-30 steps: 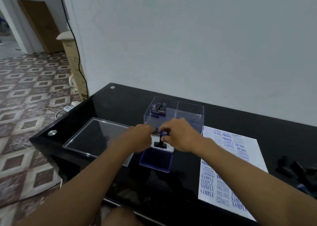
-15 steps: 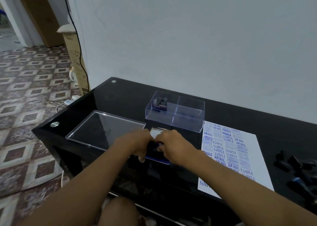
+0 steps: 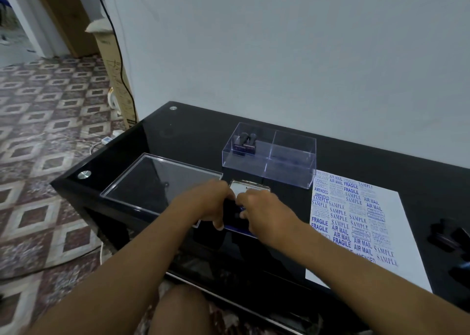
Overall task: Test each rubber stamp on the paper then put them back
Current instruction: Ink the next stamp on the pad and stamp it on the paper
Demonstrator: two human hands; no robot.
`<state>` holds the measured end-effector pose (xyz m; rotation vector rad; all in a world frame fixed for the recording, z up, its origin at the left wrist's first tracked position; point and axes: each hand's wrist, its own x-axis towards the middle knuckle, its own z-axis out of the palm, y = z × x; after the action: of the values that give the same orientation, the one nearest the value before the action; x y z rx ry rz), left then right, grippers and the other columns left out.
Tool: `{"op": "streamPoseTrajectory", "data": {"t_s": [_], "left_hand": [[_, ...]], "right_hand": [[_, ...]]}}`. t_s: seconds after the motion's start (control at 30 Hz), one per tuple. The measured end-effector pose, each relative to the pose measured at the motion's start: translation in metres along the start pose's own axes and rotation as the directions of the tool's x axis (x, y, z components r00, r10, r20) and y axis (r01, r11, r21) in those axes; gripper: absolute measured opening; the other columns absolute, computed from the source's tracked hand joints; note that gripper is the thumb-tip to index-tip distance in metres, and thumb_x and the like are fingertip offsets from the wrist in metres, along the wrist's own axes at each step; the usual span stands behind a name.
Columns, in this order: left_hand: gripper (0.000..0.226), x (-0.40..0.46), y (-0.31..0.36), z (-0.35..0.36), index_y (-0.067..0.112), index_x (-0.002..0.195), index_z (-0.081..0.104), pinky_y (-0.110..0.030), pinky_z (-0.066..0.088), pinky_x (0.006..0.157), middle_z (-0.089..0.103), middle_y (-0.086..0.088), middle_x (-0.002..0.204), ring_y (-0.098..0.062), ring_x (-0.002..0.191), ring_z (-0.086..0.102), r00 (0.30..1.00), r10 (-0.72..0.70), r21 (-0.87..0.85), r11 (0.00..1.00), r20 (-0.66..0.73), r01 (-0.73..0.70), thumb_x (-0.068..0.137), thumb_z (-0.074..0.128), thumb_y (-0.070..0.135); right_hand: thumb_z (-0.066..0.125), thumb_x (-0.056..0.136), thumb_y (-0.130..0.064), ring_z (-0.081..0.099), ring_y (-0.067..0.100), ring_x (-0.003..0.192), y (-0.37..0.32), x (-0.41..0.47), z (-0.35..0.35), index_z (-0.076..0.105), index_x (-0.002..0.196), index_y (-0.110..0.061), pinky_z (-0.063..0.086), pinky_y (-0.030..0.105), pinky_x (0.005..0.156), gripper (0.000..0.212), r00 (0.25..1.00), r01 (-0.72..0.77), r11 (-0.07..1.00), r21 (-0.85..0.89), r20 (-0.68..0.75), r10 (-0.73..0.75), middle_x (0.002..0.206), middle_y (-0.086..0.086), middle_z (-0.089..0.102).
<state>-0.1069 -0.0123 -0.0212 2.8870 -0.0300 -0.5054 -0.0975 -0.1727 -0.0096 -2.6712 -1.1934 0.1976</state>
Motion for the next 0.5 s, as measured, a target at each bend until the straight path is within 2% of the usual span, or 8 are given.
{"op": "streamPoseTrajectory", "data": {"t_s": [0.07, 0.17, 0.3, 0.37, 0.43, 0.5], "left_hand": [[0.051, 0.000, 0.001, -0.001, 0.023, 0.104, 0.068, -0.035, 0.051, 0.080, 0.066, 0.000, 0.103, -0.022, 0.092, 0.062, 1.000, 0.001, 0.005, 1.000, -0.007, -0.001, 0.057, 0.089, 0.017], [0.053, -0.002, 0.003, -0.001, 0.022, 0.108, 0.067, -0.032, 0.048, 0.077, 0.066, 0.000, 0.105, -0.023, 0.095, 0.063, 1.000, -0.019, 0.002, 1.000, -0.011, 0.019, 0.060, 0.088, 0.016], [0.059, -0.004, 0.006, 0.002, 0.022, 0.117, 0.065, -0.035, 0.051, 0.083, 0.064, -0.001, 0.111, -0.025, 0.101, 0.062, 0.999, -0.037, 0.001, 0.999, -0.007, 0.037, 0.063, 0.086, 0.015], [0.061, -0.004, 0.008, 0.003, 0.022, 0.121, 0.064, -0.038, 0.051, 0.089, 0.060, -0.002, 0.117, -0.025, 0.105, 0.059, 0.999, -0.037, 0.034, 0.999, -0.002, 0.037, 0.064, 0.085, 0.016], [0.062, -0.006, 0.012, 0.003, 0.021, 0.123, 0.061, -0.041, 0.050, 0.093, 0.054, -0.004, 0.123, -0.026, 0.108, 0.056, 0.999, -0.040, 0.098, 0.994, 0.002, 0.040, 0.065, 0.083, 0.017], [0.071, -0.006, 0.019, 0.004, 0.021, 0.131, 0.054, -0.040, 0.047, 0.097, 0.047, -0.004, 0.131, -0.026, 0.115, 0.051, 0.999, -0.041, 0.166, 0.985, -0.005, 0.041, 0.066, 0.082, 0.022]], "right_hand": [[0.055, 0.094, -0.010, 0.057, 0.029, 0.106, -0.005, -0.007, 0.007, 0.055, 0.124, -0.009, 0.051, 0.040, 0.085, 0.030, 1.000, 0.010, 0.999, -0.053, -0.020, -0.011, 0.117, 0.011, 0.057], [0.057, 0.091, -0.009, 0.059, 0.029, 0.103, -0.002, 0.000, 0.003, 0.058, 0.120, -0.010, 0.053, 0.042, 0.083, 0.029, 0.999, -0.011, 1.000, 0.004, -0.041, 0.011, 0.114, 0.013, 0.060], [0.061, 0.089, -0.007, 0.062, 0.022, 0.089, 0.009, 0.006, -0.003, 0.066, 0.102, -0.011, 0.056, 0.039, 0.079, 0.015, 0.996, -0.034, 0.992, 0.124, -0.075, 0.043, 0.098, 0.008, 0.066], [0.061, 0.090, -0.008, 0.062, 0.019, 0.086, 0.012, 0.004, -0.001, 0.067, 0.101, -0.011, 0.055, 0.037, 0.080, 0.013, 0.993, -0.028, 0.984, 0.177, -0.108, 0.047, 0.097, 0.007, 0.066], [0.062, 0.090, -0.010, 0.061, 0.017, 0.085, 0.017, -0.006, -0.005, 0.067, 0.104, -0.012, 0.052, 0.029, 0.079, 0.015, 0.985, -0.055, 0.969, 0.242, -0.148, 0.093, 0.101, 0.006, 0.067], [0.063, 0.090, -0.012, 0.062, 0.019, 0.088, 0.029, -0.022, -0.014, 0.067, 0.108, -0.014, 0.049, 0.026, 0.079, 0.019, 0.968, -0.084, 0.954, 0.288, -0.204, 0.146, 0.104, 0.006, 0.068]]}}
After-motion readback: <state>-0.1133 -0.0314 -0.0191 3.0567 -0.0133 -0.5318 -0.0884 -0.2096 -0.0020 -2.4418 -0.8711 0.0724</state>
